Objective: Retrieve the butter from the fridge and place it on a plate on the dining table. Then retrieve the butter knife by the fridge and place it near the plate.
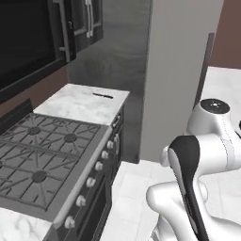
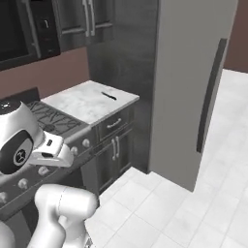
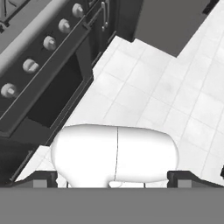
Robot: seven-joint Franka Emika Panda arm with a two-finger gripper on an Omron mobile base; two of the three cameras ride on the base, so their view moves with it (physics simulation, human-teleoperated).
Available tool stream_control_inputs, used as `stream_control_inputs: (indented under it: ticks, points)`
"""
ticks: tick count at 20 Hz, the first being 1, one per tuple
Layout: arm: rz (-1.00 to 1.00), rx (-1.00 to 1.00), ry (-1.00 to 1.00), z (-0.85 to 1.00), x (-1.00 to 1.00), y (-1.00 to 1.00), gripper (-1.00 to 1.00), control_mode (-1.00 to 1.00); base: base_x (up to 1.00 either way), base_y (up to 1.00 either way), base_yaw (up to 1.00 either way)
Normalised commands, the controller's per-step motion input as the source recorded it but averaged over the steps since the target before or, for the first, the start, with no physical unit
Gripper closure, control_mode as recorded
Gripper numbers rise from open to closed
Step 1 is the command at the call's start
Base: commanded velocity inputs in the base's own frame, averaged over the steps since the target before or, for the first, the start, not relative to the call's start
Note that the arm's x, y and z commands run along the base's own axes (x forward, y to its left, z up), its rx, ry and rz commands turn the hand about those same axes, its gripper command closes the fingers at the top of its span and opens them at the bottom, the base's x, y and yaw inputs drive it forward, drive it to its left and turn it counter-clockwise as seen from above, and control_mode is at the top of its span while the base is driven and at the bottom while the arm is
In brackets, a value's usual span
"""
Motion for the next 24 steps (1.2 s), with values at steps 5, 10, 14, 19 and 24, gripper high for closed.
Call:
stream_control_inputs:
  ticks: [5, 10, 14, 19, 24]
  points:
    - [0.0, 0.0, 0.0, 0.0, 0.0, 0.0, -1.0, 1.0, 0.95, -0.64, 0.42]
    - [0.0, 0.0, 0.0, 0.0, 0.0, 0.0, -1.0, 1.0, 0.82, -0.84, 0.55]
    - [0.0, 0.0, 0.0, 0.0, 0.0, 0.0, -1.0, 1.0, 0.66, -0.9, 0.59]
    - [0.0, 0.0, 0.0, 0.0, 0.0, 0.0, -1.0, 1.0, 0.38, -0.96, 0.56]
    - [0.0, 0.0, 0.0, 0.0, 0.0, 0.0, -1.0, 1.0, 0.22, -0.89, 0.41]
